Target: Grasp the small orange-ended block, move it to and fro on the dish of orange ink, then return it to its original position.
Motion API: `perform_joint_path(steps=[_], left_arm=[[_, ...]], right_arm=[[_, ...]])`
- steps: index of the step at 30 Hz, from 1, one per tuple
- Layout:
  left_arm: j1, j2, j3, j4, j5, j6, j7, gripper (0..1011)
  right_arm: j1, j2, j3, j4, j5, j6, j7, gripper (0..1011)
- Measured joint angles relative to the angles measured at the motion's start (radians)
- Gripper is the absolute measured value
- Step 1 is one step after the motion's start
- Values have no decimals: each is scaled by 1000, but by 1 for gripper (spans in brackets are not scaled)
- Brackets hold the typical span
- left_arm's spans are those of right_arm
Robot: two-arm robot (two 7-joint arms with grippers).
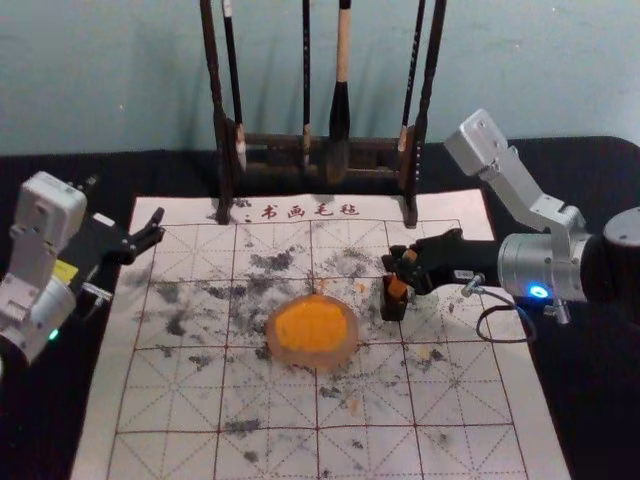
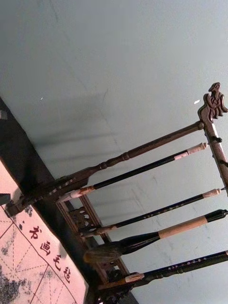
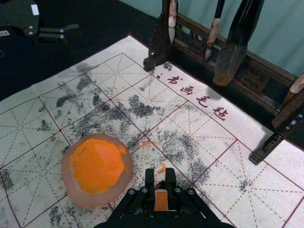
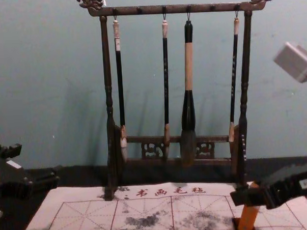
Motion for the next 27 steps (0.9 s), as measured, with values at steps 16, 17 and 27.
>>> perform_joint_path(steps=[16, 17, 27], left_arm=[[0, 0, 0, 0, 0, 0, 0, 1002], [0, 0, 0, 0, 0, 0, 0, 1001], [0, 0, 0, 0, 0, 0, 0, 1001]], right_arm=[[28, -40, -31, 67, -54, -16, 14, 118], [29, -41, -32, 69, -56, -17, 15, 118], [34, -55, -39, 91, -84, -19, 27, 119]])
